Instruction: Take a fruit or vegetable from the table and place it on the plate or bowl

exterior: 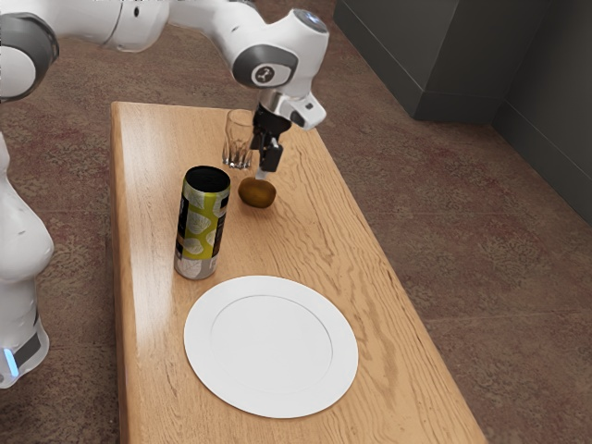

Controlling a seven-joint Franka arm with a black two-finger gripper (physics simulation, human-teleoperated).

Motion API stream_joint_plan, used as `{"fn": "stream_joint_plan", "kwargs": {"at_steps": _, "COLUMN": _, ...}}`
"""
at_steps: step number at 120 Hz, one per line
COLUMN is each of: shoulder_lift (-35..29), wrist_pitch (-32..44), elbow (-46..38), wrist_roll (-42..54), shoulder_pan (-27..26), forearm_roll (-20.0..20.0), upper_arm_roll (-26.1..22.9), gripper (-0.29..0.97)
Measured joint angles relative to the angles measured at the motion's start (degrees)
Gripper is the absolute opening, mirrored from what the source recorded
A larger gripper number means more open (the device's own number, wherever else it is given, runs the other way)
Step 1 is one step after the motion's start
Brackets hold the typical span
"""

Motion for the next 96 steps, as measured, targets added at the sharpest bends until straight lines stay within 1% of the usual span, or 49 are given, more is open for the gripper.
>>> {"fn": "stream_joint_plan", "kwargs": {"at_steps": 22, "shoulder_lift": 3.23, "wrist_pitch": 2.14, "elbow": -0.92, "wrist_roll": 3.53, "shoulder_pan": 0.37, "forearm_roll": -0.58, "upper_arm_roll": 0.64, "gripper": 0.68}}
{"fn": "stream_joint_plan", "kwargs": {"at_steps": 41, "shoulder_lift": 5.72, "wrist_pitch": 4.01, "elbow": -1.46, "wrist_roll": 5.81, "shoulder_pan": 1.14, "forearm_roll": -2.01, "upper_arm_roll": 0.66, "gripper": 0.68}}
{"fn": "stream_joint_plan", "kwargs": {"at_steps": 68, "shoulder_lift": 6.48, "wrist_pitch": 6.69, "elbow": -3.78, "wrist_roll": 8.21, "shoulder_pan": 1.19, "forearm_roll": -3.93, "upper_arm_roll": 0.66, "gripper": 0.67}}
{"fn": "stream_joint_plan", "kwargs": {"at_steps": 76, "shoulder_lift": 6.61, "wrist_pitch": 7.27, "elbow": -3.90, "wrist_roll": 8.75, "shoulder_pan": 1.09, "forearm_roll": -4.27, "upper_arm_roll": 0.66, "gripper": 0.60}}
{"fn": "stream_joint_plan", "kwargs": {"at_steps": 88, "shoulder_lift": 6.65, "wrist_pitch": 7.86, "elbow": -3.89, "wrist_roll": 9.37, "shoulder_pan": 1.05, "forearm_roll": -4.48, "upper_arm_roll": 0.66, "gripper": 0.41}}
{"fn": "stream_joint_plan", "kwargs": {"at_steps": 96, "shoulder_lift": 6.62, "wrist_pitch": 8.15, "elbow": -3.87, "wrist_roll": 9.64, "shoulder_pan": 1.09, "forearm_roll": -4.44, "upper_arm_roll": 0.69, "gripper": 0.35}}
